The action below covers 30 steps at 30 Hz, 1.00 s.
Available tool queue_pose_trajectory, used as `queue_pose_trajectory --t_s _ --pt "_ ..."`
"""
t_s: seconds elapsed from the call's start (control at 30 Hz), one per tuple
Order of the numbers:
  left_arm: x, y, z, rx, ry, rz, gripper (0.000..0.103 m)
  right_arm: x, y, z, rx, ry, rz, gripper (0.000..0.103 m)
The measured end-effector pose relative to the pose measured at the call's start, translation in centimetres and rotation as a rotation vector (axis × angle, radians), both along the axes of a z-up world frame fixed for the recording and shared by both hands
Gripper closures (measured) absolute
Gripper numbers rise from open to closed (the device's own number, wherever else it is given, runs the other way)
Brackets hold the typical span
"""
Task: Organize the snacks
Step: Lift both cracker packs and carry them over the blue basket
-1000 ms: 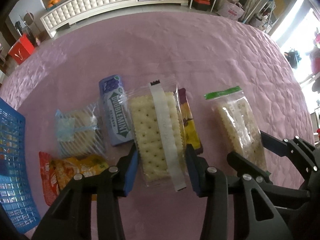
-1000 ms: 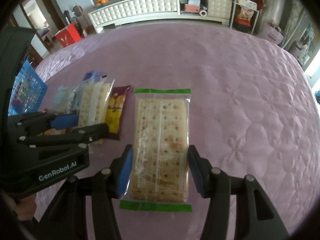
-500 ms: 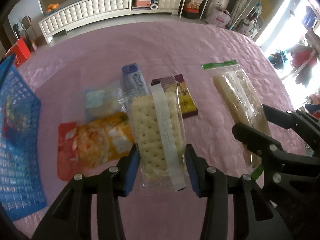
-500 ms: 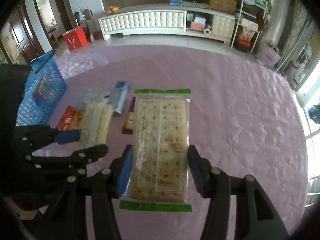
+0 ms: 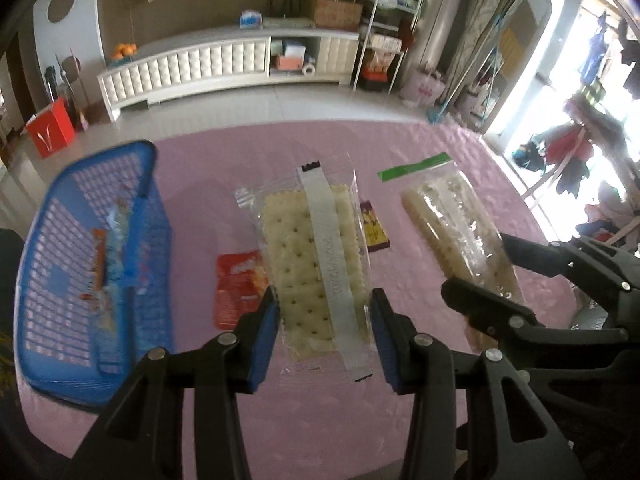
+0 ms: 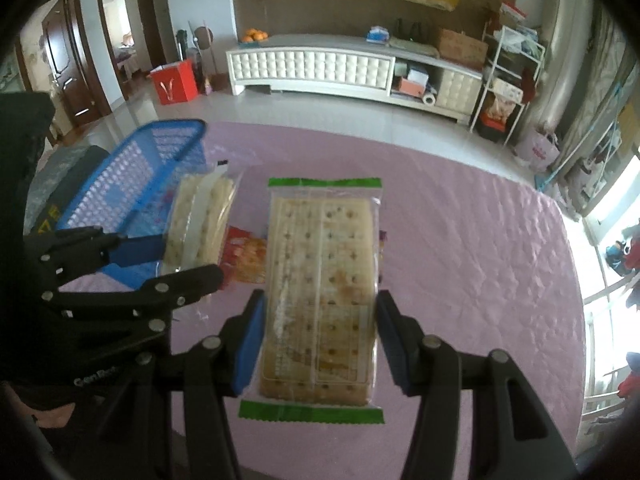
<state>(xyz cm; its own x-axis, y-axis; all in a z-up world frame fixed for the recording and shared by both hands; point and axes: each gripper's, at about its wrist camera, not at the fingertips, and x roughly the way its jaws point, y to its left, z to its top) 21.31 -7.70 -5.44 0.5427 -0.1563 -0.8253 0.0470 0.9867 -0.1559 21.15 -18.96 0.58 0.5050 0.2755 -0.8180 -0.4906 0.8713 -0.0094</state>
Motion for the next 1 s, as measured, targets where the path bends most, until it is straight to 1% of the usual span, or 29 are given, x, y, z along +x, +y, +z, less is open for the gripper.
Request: queue_pose_trajectory --t_s 0.1,0.3,0.43,0.53,0.6,0.73,0.83,0.9,1.0 --pt "-1.3 1.0 1.5 0.005 -0.030 0.003 0.061 -1.1 1.3 1.3 -0.008 -0.025 0.008 0.044" --pt "-4.1 4.5 4.2 0.012 -0.088 0.012 0.061 -2.4 4.4 3.2 -0.023 -0.056 0.040 0.044" --pt "-5.0 7.4 5.1 -0.018 -0.086 0.028 0.061 -2.6 6.8 3.8 -0.019 -0.070 0.075 0.045" --pt "-5.6 9.5 5.8 0.007 -0.102 0.062 0.061 -2.5 8.8 3.9 -0.009 -0.069 0.099 0.045" --pt "-5.9 11.0 6.2 0.002 -0.099 0.080 0.061 -2.0 10.0 3.6 0.007 -0.054 0.112 0.045" --pt "-6.3 13.3 6.8 0.041 -0.103 0.114 0.061 -1.5 12.9 3.1 0.033 -0.023 0.153 0.045" --pt "-6.5 15.0 6.8 0.056 -0.099 0.137 0.061 -1.4 15.2 3.0 0.041 -0.016 0.194 0.045" --pt "-6.8 16.1 6.6 0.074 -0.101 0.154 0.061 -1.5 16.7 2.9 0.029 -0.020 0.219 0.044" --pt "-7.0 18.0 6.3 0.064 -0.090 0.178 0.061 -1.7 18.7 2.7 0.016 -0.015 0.262 0.045"
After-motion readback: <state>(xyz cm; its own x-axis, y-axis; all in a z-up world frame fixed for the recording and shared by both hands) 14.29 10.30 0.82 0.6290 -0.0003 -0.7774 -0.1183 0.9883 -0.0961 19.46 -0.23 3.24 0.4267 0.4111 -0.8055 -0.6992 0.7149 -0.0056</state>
